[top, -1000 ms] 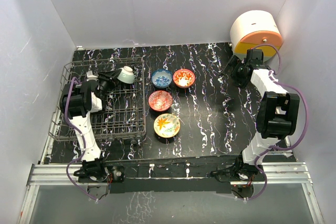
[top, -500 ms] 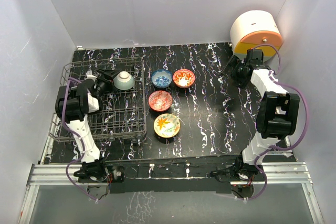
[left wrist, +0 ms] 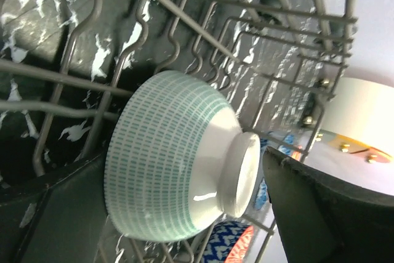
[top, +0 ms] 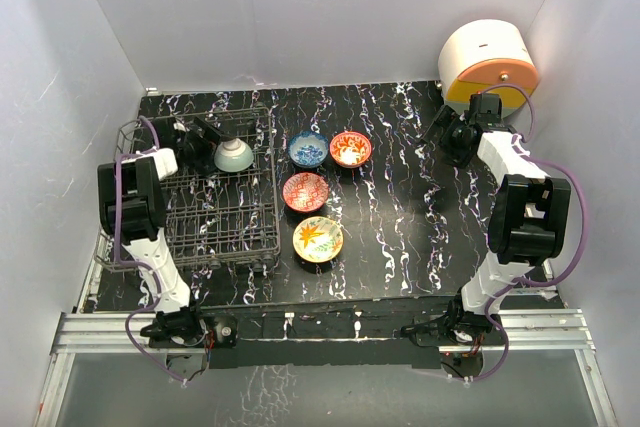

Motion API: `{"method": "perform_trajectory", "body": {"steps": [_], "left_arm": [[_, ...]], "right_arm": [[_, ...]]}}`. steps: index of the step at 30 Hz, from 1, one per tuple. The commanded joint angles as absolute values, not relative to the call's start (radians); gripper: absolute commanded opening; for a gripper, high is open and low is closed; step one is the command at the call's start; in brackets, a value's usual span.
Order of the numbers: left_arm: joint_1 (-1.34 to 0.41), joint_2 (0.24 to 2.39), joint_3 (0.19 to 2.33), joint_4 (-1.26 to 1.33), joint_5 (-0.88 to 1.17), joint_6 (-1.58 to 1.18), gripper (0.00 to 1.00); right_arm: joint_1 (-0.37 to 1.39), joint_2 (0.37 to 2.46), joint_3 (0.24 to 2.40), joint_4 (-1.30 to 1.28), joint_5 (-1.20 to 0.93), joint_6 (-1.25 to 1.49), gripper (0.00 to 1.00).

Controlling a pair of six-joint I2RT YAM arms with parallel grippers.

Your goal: Load the bowls into the dish rack

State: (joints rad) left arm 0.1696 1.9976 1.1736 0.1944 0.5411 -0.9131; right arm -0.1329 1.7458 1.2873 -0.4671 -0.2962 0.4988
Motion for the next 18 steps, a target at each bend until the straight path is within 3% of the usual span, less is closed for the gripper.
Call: {"method": "perform_trajectory", "body": {"steps": [1,12,18], "left_arm": [[0.183,1.915,1.223,-0.202,0.419,-0.721,0.97],[0.183,1.849,1.292,-0.483,0.216,-0.543,0.97],[0.171,1.729,1.330,-0.456,0.203,-0.511,0.97]], "right_arm": [[-0.137,1.740,1.308,-0.433,-0.313,0.494,0.90],[-0.136,1.720,1.282,-0.421,-0.331,0.500,0.90],[-0.136,1.697,1.264,-0.416,-0.331,0.500,0.90]]}}
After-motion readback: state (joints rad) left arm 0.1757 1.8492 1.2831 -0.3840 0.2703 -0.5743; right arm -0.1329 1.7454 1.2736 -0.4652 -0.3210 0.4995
